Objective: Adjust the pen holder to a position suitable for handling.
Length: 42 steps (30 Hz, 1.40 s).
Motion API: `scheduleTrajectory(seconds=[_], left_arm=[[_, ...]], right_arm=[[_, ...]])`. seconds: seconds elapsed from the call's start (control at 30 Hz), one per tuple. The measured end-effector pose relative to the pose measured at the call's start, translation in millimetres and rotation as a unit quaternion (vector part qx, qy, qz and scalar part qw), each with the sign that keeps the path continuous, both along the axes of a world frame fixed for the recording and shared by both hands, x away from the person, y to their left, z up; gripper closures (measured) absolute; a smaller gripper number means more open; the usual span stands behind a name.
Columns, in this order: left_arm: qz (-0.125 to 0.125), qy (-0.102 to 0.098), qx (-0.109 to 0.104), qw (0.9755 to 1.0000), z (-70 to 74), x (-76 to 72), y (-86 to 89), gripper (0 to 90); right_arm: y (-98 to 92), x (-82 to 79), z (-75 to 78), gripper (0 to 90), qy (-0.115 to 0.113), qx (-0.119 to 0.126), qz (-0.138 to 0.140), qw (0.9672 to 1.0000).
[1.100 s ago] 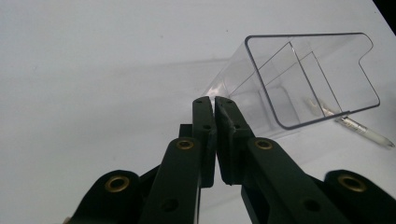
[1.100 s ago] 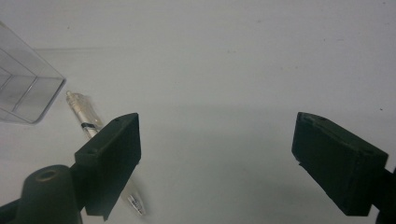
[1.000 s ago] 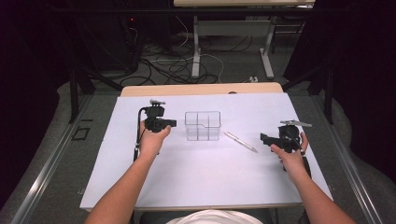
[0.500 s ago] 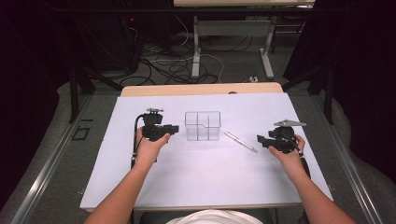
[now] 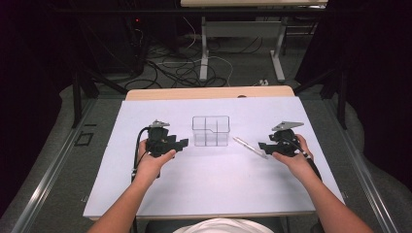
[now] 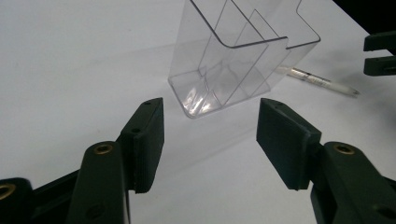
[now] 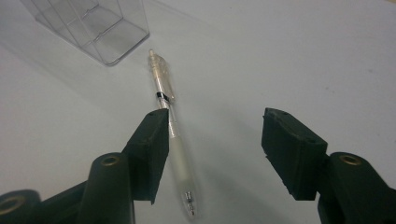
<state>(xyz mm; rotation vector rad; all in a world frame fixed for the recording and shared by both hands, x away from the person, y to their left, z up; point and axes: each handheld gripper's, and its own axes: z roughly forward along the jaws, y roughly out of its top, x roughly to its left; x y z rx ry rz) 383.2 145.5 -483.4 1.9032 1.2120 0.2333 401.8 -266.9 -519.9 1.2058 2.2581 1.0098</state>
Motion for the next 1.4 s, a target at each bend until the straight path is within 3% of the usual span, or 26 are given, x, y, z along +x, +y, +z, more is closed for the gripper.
scheduleTrajectory(seconds=[0.13, 0.2, 0.27, 0.3, 0.33, 0.4, 0.43, 0.47, 0.53, 0.63, 0.67, 0.7, 0.73, 0.77, 0.8, 0.9, 0.97, 1.0, 1.03, 1.07, 1.3, 1.33, 1.37, 1.4], left_arm=[[-0.008, -0.012, 0.006, 0.9999, -0.1, -5.1, 3.9, 35.2], [-0.008, -0.029, 0.016, 0.9994, -2.4, -6.4, 5.1, 31.2], [-0.014, -0.014, 0.024, 0.9995, -2.8, -7.8, 7.8, 30.7], [-0.009, -0.016, 0.027, 0.9995, -4.7, -8.0, 8.0, 30.1], [-0.013, -0.002, 0.029, 0.9995, -4.9, -8.5, 9.4, 30.0], [-0.011, -0.011, 0.025, 0.9996, -9.5, -9.2, 8.7, 28.9], [-0.015, -0.020, 0.037, 0.9990, -10.9, -8.9, 9.4, 26.0], [-0.017, -0.027, 0.047, 0.9984, -12.4, -8.7, 9.4, 23.9], [-0.020, -0.022, 0.040, 0.9988, -15.6, -7.1, 9.8, 20.2], [-0.017, -0.031, 0.043, 0.9984, -19.0, -4.8, 11.2, 15.3], [-0.016, -0.033, 0.044, 0.9983, -19.7, -4.1, 11.4, 15.2], [-0.008, -0.032, 0.048, 0.9983, -20.4, -3.6, 10.9, 14.1], [-0.006, -0.032, 0.052, 0.9981, -21.6, -2.8, 10.9, 12.3], [-0.008, -0.036, 0.053, 0.9979, -22.7, -2.1, 11.0, 10.2], [-0.009, -0.040, 0.054, 0.9977, -23.7, -1.4, 11.4, 8.5], [-0.009, -0.043, 0.057, 0.9974, -26.2, 0.0, 11.7, 3.4], [-0.009, -0.046, 0.060, 0.9971, -26.9, 0.5, 12.3, 0.1], [-0.007, -0.042, 0.060, 0.9973, -27.0, 0.1, 12.2, 0.1], [-0.007, -0.043, 0.060, 0.9972, -27.2, 0.3, 12.3, 0.1], [-0.007, -0.044, 0.061, 0.9972, -27.4, 0.3, 12.2, 0.1], [-0.014, -0.048, 0.067, 0.9965, -29.6, 0.0, 11.4, 0.1], [-0.015, -0.048, 0.068, 0.9964, -30.0, 0.0, 11.3, 0.1], [-0.018, -0.048, 0.071, 0.9961, -30.3, 0.1, 11.3, 0.1], [-0.020, -0.047, 0.073, 0.9960, -30.5, -0.1, 11.1, 0.1]], right_arm=[[6.4, 5.0, 4.8, 40.5, -0.001, -0.026, 0.018, 0.9995], [11.4, 7.4, 7.5, 40.4, 0.004, -0.041, 0.021, 0.9989], [15.9, 9.9, 10.5, 41.3, 0.010, -0.053, 0.036, 0.9979], [18.4, 11.1, 11.3, 42.1, 0.013, -0.056, 0.045, 0.9973], [20.9, 12.4, 11.9, 42.8, 0.019, -0.060, 0.055, 0.9965], [26.2, 14.3, 11.9, 43.5, 0.032, -0.066, 0.068, 0.9949], [29.0, 14.9, 11.4, 43.6, 0.041, -0.069, 0.075, 0.9939], [31.8, 15.6, 11.2, 44.0, 0.047, -0.081, 0.081, 0.9923], [36.7, 17.8, 10.6, 44.4, 0.058, -0.101, 0.094, 0.9887], [43.9, 20.5, 10.5, 44.8, 0.072, -0.119, 0.109, 0.9842], [45.8, 22.3, 11.3, 45.0, 0.081, -0.132, 0.117, 0.9810], [48.6, 23.3, 8.5, 45.7, 0.073, -0.120, 0.120, 0.9828], [49.3, 24.3, 14.9, 46.1, 0.108, -0.157, 0.127, 0.9735], [52.3, 23.6, 12.4, 46.3, 0.109, -0.140, 0.115, 0.9774], [52.3, 27.0, 12.6, 46.5, 0.100, -0.152, 0.127, 0.9749], [55.2, 30.8, 14.2, 47.5, 0.112, -0.167, 0.134, 0.9705], [56.7, 33.2, 12.9, 48.0, 0.114, -0.161, 0.134, 0.9710], [57.3, 33.9, 16.7, 49.2, 0.131, -0.183, 0.135, 0.9650], [57.9, 35.6, 10.5, 50.2, 0.108, -0.157, 0.139, 0.9717], [58.0, 36.8, 14.6, 50.8, 0.129, -0.183, 0.144, 0.9638], [59.4, 40.2, 7.8, 56.2, 0.157, -0.191, 0.144, 0.9582], [59.0, 41.4, 8.9, 56.9, 0.167, -0.208, 0.146, 0.9527], [59.3, 41.4, 6.0, 57.7, 0.168, -0.200, 0.142, 0.9547], [58.5, 42.7, 4.8, 58.4, 0.168, -0.202, 0.146, 0.9538]])
